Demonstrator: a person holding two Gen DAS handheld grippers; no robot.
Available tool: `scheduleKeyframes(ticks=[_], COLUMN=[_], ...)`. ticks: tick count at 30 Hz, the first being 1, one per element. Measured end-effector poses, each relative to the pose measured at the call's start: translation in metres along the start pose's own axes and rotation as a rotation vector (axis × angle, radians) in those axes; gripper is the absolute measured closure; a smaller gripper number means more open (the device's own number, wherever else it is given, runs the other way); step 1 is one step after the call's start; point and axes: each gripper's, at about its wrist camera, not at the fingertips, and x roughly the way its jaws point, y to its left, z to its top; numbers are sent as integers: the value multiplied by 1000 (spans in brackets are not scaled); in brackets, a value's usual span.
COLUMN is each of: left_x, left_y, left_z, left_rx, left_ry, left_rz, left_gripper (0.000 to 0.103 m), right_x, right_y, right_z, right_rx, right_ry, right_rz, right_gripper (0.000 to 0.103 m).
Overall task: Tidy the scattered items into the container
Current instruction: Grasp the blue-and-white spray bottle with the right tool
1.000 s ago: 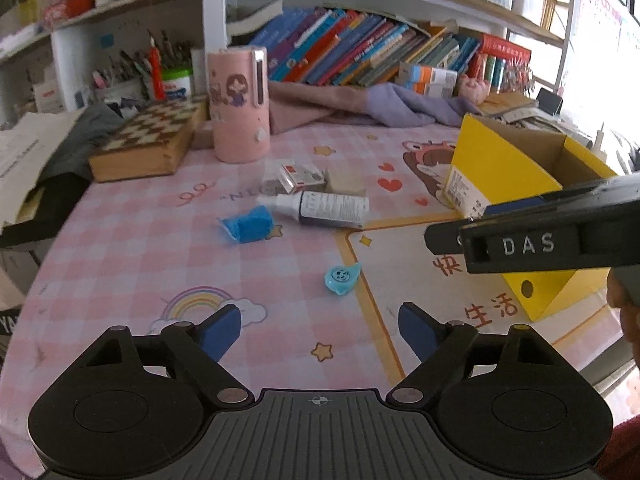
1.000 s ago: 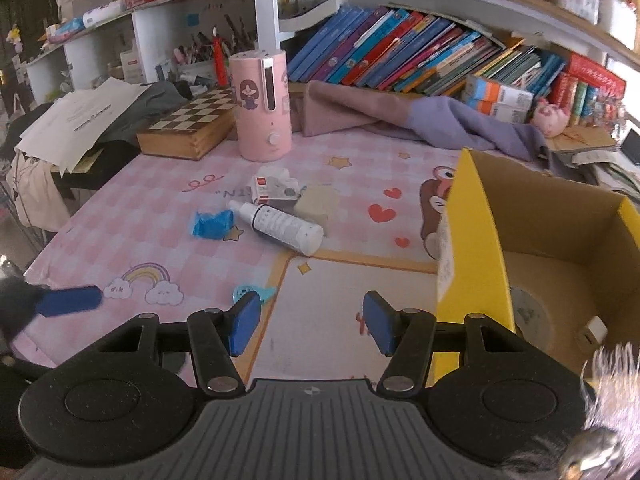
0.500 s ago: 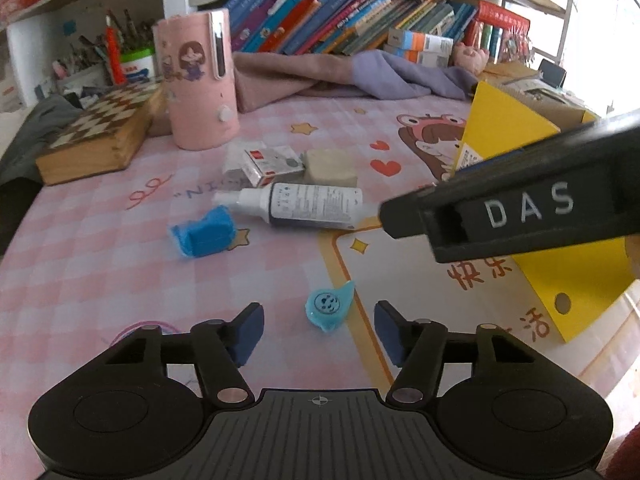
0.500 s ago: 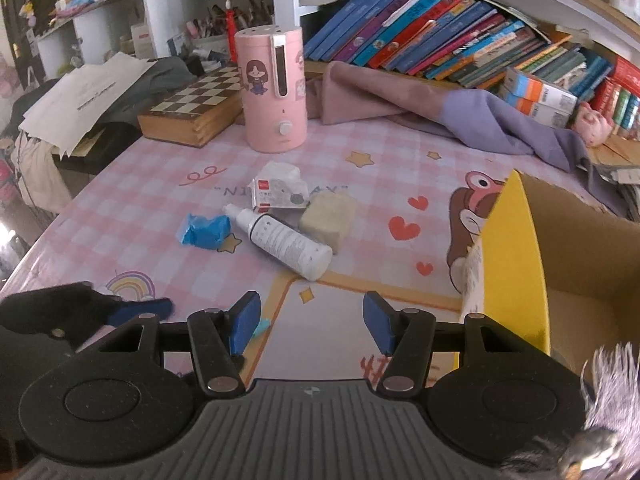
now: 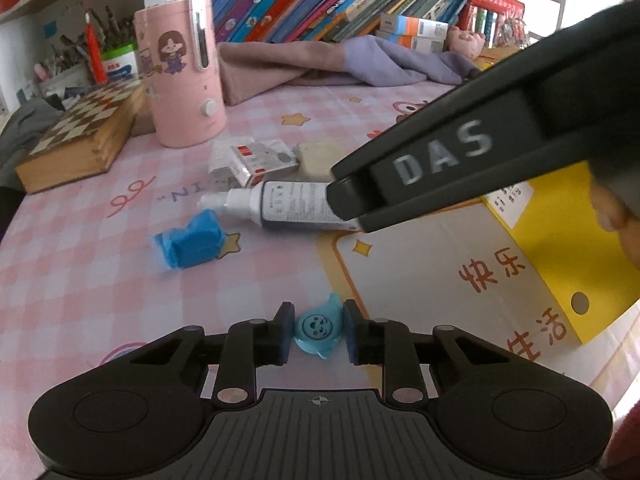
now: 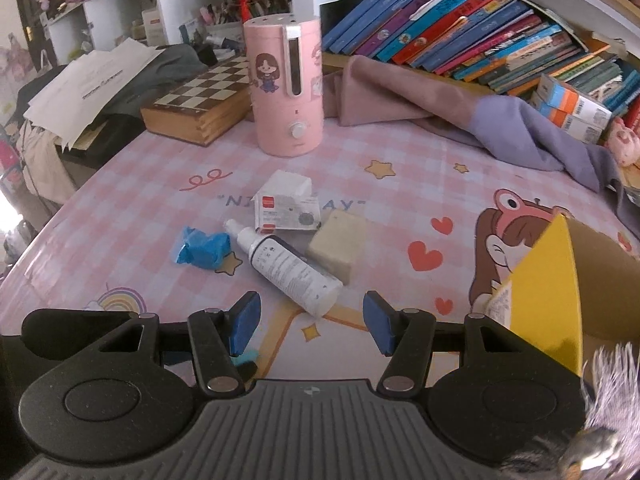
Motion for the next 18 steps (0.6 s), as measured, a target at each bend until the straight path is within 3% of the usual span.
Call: scheduleKeyframes(ticks=[13, 18], left_x=[-42, -52], left_y=[62, 74], left_z=[-16, -22], left_rx=[-250, -293], left_ry=[-17, -21], left_rz=[94, 127], left_gripper=[79, 79], right_x=[43, 60], right_y=[24, 28], right_z=[25, 27], right_rx=[-166, -207], right_ry=[33, 81], right_rz=[12, 18], right_gripper=[49, 59])
